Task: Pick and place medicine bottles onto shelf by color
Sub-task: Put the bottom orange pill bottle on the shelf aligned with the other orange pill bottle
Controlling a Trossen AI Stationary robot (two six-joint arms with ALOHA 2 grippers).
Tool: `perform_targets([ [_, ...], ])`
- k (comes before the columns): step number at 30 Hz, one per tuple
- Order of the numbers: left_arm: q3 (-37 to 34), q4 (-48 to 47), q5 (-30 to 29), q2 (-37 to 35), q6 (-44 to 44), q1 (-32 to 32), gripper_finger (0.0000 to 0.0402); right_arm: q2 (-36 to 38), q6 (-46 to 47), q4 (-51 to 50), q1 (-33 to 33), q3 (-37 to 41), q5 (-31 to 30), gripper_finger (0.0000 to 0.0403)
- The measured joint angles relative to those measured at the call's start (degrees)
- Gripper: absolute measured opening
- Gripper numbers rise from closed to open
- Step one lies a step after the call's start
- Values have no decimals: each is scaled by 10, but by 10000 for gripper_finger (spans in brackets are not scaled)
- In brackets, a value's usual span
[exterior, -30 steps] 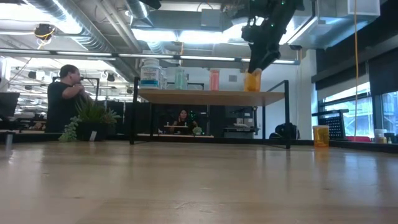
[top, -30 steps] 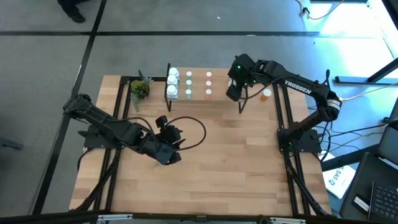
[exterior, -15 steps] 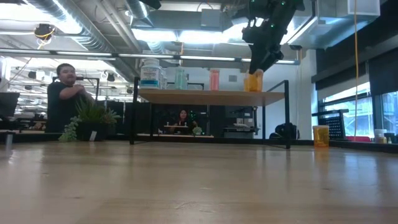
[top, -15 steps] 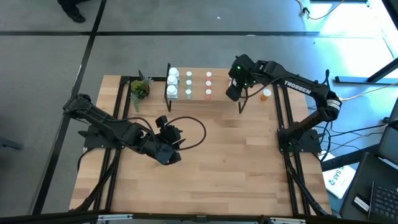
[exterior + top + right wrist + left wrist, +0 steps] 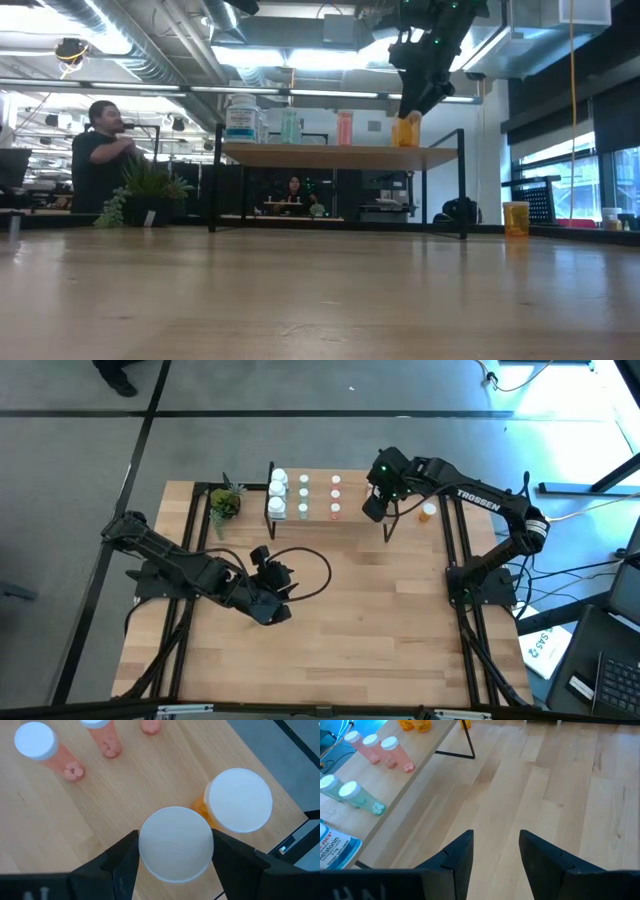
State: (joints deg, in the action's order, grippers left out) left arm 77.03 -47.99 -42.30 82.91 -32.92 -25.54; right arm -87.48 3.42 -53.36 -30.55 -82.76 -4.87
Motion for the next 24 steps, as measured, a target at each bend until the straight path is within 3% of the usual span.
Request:
perform_targets([
  [4,0,0,0,0,0,0,151,0,-6,0,0,0,0,223],
  [13,0,0,0,0,0,0,151,0,-7,0,0,0,0,275],
  [24,0,0,0,0,0,0,151,0,-39,13,0,-19,-1,281],
])
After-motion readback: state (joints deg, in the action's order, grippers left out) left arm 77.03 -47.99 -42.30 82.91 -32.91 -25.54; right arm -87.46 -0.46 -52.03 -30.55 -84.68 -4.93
